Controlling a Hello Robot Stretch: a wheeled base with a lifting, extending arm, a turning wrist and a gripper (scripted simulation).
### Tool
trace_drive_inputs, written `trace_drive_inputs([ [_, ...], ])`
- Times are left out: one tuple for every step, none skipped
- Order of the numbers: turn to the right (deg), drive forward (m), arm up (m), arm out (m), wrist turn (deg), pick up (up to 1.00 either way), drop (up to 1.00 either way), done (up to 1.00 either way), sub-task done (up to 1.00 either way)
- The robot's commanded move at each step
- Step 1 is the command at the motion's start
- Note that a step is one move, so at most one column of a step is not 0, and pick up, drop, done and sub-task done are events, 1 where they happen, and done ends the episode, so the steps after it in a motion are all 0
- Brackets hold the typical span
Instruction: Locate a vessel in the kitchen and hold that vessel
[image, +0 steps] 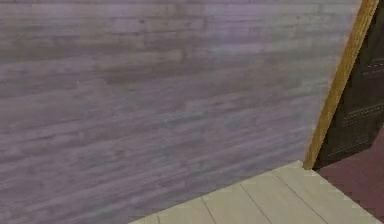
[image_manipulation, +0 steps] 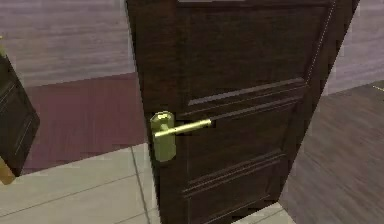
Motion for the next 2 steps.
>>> trace_drive_inputs([
  [18.0,0.0,0.0,0.0,0.0,0.0,0.0,0.0,0.0],
  [0.0,0.4,0.0,0.0,0.0,0.0,0.0,0.0,0.0],
])
